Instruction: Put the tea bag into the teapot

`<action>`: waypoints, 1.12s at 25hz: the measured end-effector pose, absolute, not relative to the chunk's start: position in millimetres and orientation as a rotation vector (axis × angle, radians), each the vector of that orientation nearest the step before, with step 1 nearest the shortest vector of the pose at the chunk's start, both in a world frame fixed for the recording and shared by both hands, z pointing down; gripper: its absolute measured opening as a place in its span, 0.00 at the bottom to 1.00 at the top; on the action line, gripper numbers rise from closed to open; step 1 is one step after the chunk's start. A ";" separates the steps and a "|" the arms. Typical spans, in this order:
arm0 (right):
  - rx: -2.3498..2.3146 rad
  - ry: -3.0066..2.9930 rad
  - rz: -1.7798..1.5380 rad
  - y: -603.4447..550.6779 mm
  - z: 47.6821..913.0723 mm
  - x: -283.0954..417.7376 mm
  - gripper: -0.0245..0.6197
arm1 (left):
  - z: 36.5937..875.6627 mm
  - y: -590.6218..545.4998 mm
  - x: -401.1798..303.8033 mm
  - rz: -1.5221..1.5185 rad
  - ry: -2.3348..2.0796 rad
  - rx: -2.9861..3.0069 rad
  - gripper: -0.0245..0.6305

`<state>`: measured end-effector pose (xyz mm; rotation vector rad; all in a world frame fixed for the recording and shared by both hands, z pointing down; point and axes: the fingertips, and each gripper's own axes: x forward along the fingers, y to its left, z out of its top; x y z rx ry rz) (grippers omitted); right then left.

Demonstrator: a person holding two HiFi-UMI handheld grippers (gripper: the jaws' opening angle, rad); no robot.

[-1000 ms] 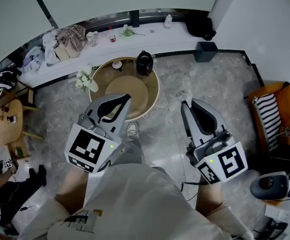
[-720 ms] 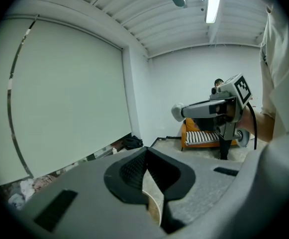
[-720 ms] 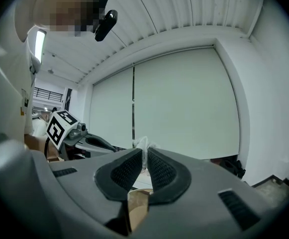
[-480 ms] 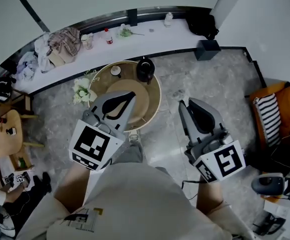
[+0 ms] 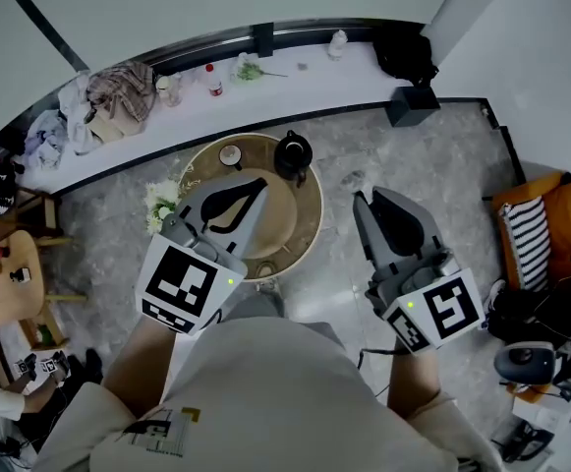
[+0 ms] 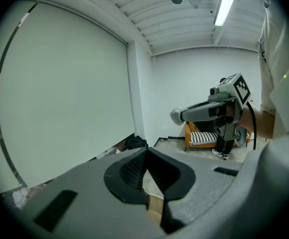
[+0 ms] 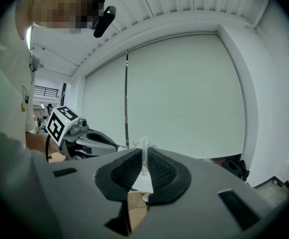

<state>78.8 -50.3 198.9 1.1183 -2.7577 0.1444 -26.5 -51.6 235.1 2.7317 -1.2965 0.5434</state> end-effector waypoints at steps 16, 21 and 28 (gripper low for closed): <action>1.127 -2.719 0.184 -107.1 208.1 45.8 0.09 | 243.8 -103.0 -56.4 0.469 -1.291 2.723 0.05; 1.091 -2.700 0.180 -125.9 210.8 48.7 0.09 | 245.0 -115.5 -58.8 0.466 -1.331 2.695 0.05; 0.944 -2.675 0.223 -151.4 234.4 50.1 0.09 | 255.8 -132.8 -57.8 0.499 -1.421 2.627 0.05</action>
